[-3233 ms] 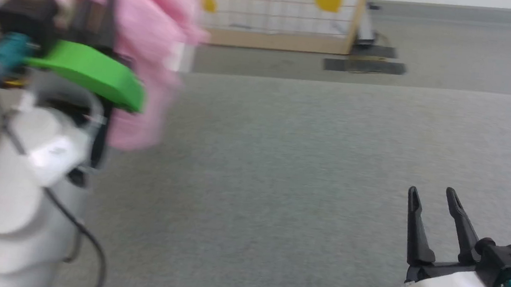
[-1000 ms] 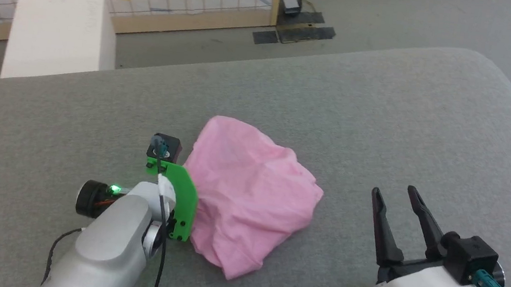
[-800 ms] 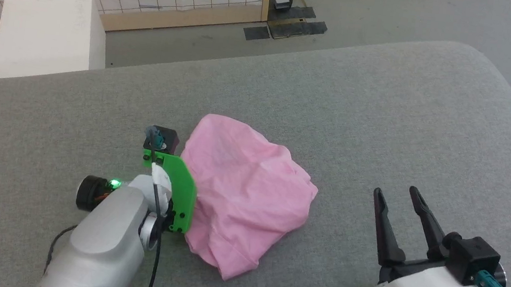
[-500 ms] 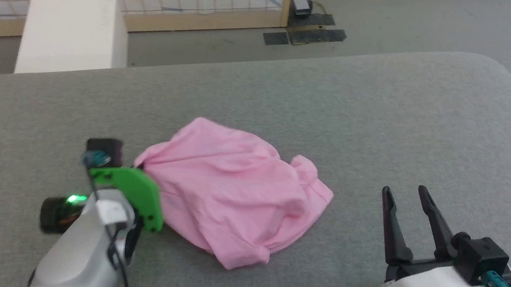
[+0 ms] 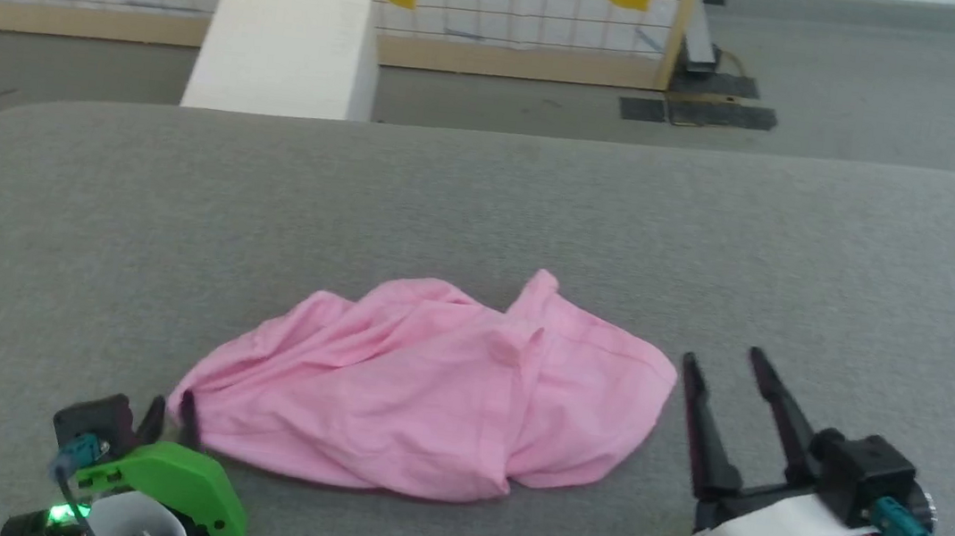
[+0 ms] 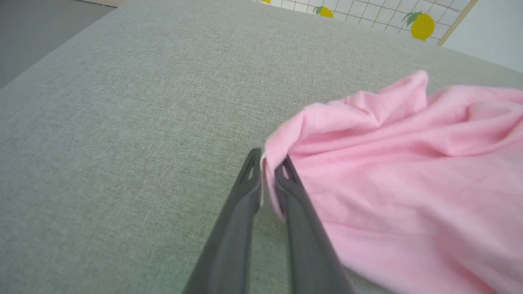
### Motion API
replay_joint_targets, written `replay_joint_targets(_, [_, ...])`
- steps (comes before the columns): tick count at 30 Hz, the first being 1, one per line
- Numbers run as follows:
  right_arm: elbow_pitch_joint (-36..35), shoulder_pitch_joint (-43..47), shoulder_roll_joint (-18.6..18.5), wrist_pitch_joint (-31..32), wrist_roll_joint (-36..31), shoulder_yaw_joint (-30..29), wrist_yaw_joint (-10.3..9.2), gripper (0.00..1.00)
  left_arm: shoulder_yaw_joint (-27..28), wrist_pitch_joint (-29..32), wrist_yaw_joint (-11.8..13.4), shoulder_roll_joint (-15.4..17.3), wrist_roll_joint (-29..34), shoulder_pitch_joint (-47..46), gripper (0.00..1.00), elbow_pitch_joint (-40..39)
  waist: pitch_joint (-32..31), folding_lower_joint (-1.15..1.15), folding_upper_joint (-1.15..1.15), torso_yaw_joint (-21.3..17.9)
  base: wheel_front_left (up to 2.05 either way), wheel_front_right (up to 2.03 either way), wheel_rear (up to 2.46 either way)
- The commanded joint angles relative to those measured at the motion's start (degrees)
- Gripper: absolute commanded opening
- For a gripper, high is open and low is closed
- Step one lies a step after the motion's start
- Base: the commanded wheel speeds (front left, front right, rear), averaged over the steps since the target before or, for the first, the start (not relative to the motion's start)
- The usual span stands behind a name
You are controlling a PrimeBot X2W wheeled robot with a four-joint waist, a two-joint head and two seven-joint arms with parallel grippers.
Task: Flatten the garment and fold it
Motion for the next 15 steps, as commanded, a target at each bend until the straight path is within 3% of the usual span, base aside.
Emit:
replay_joint_targets(1, [-0.10,-0.17,0.01,1.15,0.09,1.43,-0.09,1.00,0.35,-2.29,-0.05,-0.58,-0.11,1.02,1.00,-1.25,-0.18,0.00,0.00,3.39,0.00,0.00,0.00])
replay_joint_targets(5, [1.99,-1.18,0.01,9.64,2.56,8.31,-0.09,1.00,1.05,-8.66,-0.26,-1.70,1.70,2.15,1.00,-3.36,0.24,0.00,0.00,5.61,0.00,0.00,0.00])
replay_joint_targets(9, [4.21,-1.79,0.00,19.33,5.30,13.42,-0.09,1.00,1.91,-10.21,-0.59,-3.49,4.51,2.66,1.00,-5.34,-0.04,0.00,0.00,7.56,0.00,0.00,0.00])
replay_joint_targets(15, [4.83,-1.04,0.00,27.96,6.32,14.79,-0.09,1.00,2.91,-10.33,-2.68,-5.60,8.65,2.77,1.00,-7.41,-0.11,0.00,0.00,10.40,0.00,0.00,0.00])
